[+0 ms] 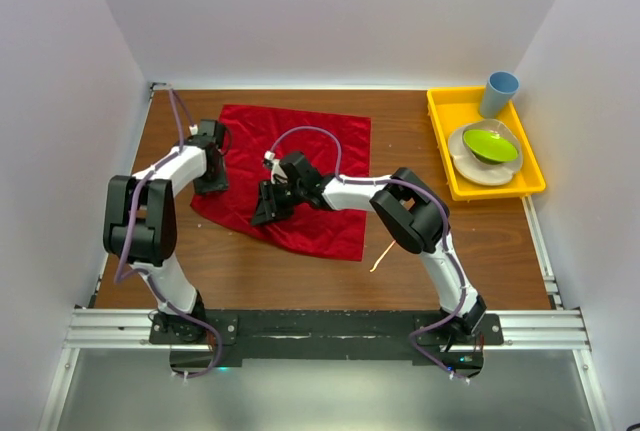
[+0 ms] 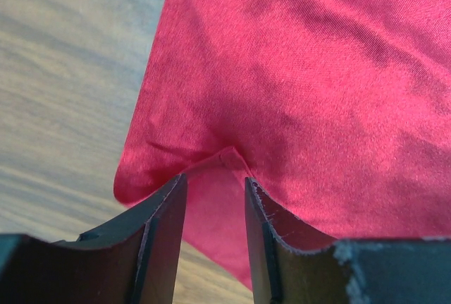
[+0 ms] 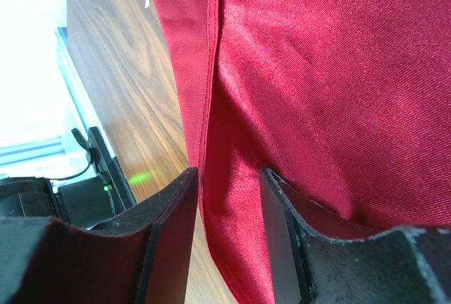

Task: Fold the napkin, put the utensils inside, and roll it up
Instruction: Flatten the napkin out

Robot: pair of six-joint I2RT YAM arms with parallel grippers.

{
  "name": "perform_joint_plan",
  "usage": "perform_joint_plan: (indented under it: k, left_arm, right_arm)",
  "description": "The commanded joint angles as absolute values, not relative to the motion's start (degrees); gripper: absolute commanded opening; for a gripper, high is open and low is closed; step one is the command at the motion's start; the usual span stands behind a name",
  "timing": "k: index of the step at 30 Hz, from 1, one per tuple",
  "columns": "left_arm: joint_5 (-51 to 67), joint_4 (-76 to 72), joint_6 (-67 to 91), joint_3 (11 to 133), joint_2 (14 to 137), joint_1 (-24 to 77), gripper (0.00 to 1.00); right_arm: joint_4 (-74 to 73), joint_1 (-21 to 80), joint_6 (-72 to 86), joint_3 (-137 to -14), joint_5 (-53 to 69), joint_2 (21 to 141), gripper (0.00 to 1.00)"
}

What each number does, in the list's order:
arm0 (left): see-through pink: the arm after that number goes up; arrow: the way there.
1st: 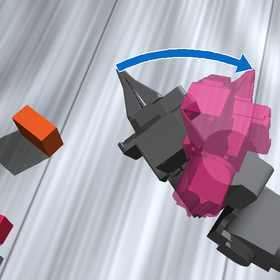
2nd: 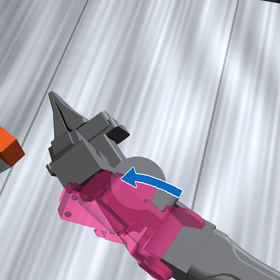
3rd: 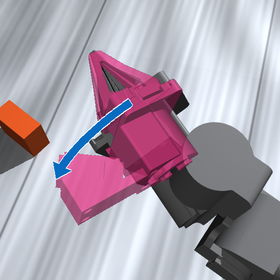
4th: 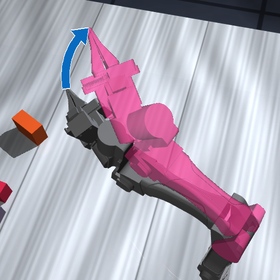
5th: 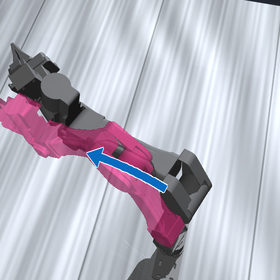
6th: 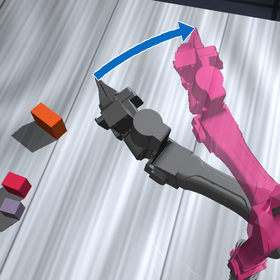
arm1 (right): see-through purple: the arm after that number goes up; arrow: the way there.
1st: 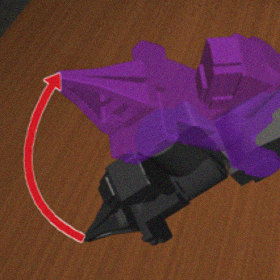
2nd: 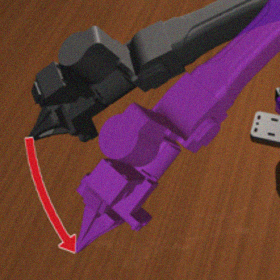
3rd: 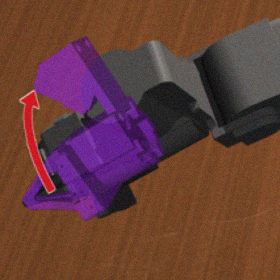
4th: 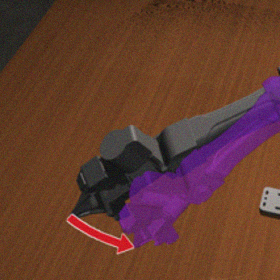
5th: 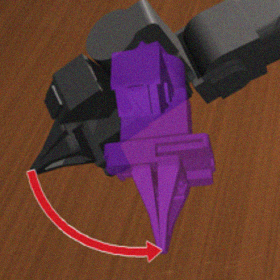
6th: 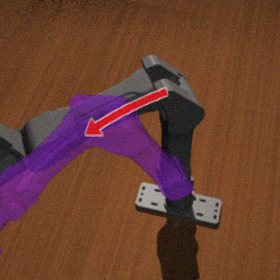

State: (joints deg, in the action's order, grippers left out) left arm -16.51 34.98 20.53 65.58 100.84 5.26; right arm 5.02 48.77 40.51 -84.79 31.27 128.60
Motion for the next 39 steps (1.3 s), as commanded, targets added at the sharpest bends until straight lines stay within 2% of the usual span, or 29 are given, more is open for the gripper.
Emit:
perform_joint_plan:
  k: [1,6,12,25,31,39]
  left_arm:
    - [-16.9,31.2,17.4,65.4,102.1,5.2,0.43]
    - [-18.5,31.1,16.6,65.3,104.1,5.1,0.42]
    - [-18.0,30.8,17.9,63.3,103.3,5.2,0.34]
    - [-17.8,32.2,19.5,62.7,98.0,5.2,0.0]
    - [-20.7,36.6,25.6,59.7,90.5,5.2,0.0]
    - [-24.4,47.1,45.9,49.1,78.6,3.3,0.0]
  right_arm:
    - [4.8,48.6,39.9,-83.6,31.0,126.5,0.45]
    - [4.9,48.4,39.9,-83.6,31.0,126.7,0.44]
    - [5.2,48.3,40.7,-83.2,30.8,126.9,0.43]
    - [4.8,48.0,41.8,-83.1,30.1,127.4,0.42]
    - [4.1,47.8,42.5,-83.3,29.5,128.0,0.41]
    - [2.6,47.7,42.5,-83.9,29.9,127.0,0.41]
